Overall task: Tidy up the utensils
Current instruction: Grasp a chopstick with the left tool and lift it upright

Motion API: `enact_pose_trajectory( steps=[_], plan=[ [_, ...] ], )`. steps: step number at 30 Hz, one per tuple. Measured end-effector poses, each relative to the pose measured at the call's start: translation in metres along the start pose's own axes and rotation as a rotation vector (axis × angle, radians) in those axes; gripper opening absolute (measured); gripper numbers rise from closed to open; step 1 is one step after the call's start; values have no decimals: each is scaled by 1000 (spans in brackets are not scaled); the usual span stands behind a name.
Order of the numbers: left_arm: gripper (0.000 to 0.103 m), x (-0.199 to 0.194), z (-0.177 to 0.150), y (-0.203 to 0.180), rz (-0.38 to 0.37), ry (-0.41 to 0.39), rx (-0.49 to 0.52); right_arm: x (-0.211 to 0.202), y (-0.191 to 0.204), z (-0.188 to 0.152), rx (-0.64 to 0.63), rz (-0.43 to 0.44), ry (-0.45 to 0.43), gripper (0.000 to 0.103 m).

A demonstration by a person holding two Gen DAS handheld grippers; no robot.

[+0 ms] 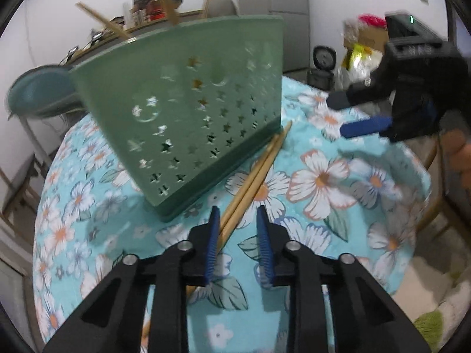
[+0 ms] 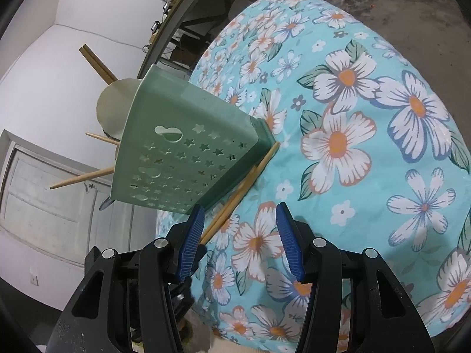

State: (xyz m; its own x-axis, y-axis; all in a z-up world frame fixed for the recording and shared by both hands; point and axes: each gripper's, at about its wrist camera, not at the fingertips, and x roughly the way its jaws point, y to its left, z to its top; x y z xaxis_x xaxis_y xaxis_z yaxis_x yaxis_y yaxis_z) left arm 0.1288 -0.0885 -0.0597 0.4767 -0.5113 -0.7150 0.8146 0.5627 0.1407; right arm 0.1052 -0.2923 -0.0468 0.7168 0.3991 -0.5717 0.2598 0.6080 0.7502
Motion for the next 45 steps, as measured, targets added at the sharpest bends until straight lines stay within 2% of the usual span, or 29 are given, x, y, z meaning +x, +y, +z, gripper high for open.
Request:
enact_pose_trajectory(
  steps=[6,14,23,28,33,38,39,42,45],
  plan=[
    [15,17,3,-15,43,12,122,-1,-4,0,5,-5,-1,50],
    [13,25,11,-26,46,33,175,-2,-8,0,14,-6,-2,50],
    [9,30,13,-22,-7,35,149,-3,-12,-1,19,-1,-2,50],
    [8,21,3,-24,-35,58,148,-5,-13,0,25,1,-8,50],
    [8,6,-9,-21,-65,116,153,-6,-13,2,27,3,-11,50],
    [9,-1,-8,-7,-122,199,45,-5,-14,4,34,5,-15,50],
    [9,-1,-4,-4,-140,204,20,-6,-15,3,35,5,-15,50],
    [23,2,9,-3,-175,188,-18,-6,-14,3,35,4,-17,50],
    [25,14,17,-10,-174,193,-1,-8,-13,3,33,2,-25,50]
  ],
)
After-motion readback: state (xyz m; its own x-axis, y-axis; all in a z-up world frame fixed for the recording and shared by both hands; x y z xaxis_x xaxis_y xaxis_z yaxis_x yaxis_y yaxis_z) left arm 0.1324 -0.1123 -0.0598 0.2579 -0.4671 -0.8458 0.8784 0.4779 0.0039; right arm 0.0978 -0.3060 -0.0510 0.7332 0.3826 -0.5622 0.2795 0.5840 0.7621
